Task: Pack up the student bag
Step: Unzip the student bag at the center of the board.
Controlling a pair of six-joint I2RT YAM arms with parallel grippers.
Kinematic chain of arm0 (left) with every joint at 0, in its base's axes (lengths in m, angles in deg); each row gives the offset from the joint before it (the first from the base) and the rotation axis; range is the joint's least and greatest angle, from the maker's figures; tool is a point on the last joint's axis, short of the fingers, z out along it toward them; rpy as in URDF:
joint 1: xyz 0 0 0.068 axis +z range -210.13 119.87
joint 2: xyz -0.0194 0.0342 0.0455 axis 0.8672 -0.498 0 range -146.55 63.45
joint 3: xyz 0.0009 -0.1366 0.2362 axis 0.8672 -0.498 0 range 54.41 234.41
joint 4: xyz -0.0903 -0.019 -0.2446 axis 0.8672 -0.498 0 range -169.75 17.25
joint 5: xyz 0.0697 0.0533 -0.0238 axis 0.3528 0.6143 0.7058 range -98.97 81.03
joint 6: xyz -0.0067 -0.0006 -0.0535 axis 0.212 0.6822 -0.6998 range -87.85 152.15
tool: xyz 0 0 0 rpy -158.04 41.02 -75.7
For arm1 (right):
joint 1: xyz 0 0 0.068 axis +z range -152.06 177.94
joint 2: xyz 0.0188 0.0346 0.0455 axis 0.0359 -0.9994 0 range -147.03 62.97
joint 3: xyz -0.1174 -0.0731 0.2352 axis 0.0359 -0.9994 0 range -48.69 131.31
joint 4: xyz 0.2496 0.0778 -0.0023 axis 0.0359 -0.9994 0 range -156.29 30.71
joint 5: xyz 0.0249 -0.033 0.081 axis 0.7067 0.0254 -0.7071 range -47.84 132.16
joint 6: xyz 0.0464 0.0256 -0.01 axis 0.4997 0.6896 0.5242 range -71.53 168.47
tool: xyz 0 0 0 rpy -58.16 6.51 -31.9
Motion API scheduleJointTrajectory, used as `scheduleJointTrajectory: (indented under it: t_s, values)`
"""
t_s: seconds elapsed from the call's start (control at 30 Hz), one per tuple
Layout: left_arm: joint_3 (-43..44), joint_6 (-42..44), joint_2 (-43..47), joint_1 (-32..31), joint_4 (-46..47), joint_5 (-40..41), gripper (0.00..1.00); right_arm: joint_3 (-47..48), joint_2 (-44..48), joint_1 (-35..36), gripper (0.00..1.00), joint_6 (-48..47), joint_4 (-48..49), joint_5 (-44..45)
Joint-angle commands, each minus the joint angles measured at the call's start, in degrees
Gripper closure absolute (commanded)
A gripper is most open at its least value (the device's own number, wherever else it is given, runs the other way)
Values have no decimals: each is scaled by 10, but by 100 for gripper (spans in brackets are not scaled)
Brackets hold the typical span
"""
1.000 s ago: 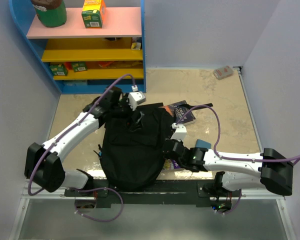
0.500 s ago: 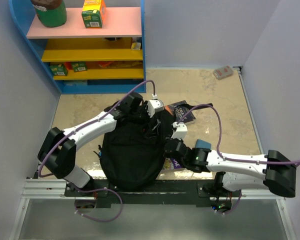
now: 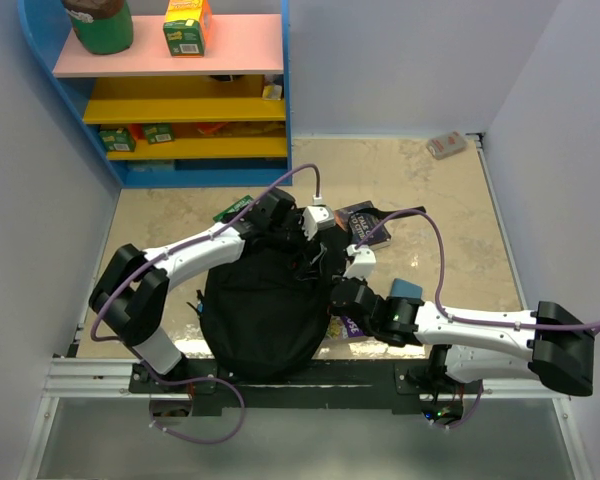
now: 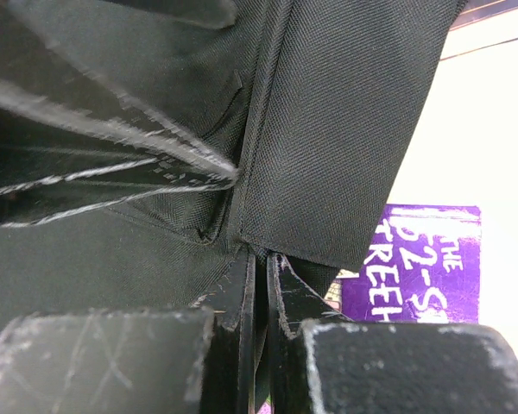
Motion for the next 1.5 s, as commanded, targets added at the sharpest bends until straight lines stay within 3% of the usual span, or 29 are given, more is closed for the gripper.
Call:
scheduleJointTrajectory:
  t_s: [0.0, 0.3, 0.77, 1.17, 1.23, 1.27, 1.33, 1.37, 1.47]
  values:
    - [41, 0, -22, -11, 0, -15, 12, -2, 16, 0, 100, -15, 43, 14]
    - [50, 4, -36, -12, -13, 0, 35, -8, 18, 1, 100, -6, 38, 17]
    - [67, 7, -20, -12, -49, -3, 98, -25, 34, 0, 100, 16, 25, 24]
    - [58, -17, 34, -13, -72, -11, 100, -45, 24, 0, 100, 3, 49, 60]
    - [53, -15, 33, -13, -71, -4, 100, -37, 27, 0, 90, -4, 48, 72]
    - [49, -15, 33, -13, -69, -3, 100, -26, 30, 1, 79, -11, 41, 79]
    - [47, -17, 35, -13, -66, 6, 100, -13, 35, 0, 67, -18, 22, 105]
    - [41, -17, 38, -13, -55, 8, 100, 2, 40, 0, 56, -15, -2, 115]
    - [32, -18, 47, -13, -38, 16, 100, 13, 75, 1, 44, -16, -11, 129]
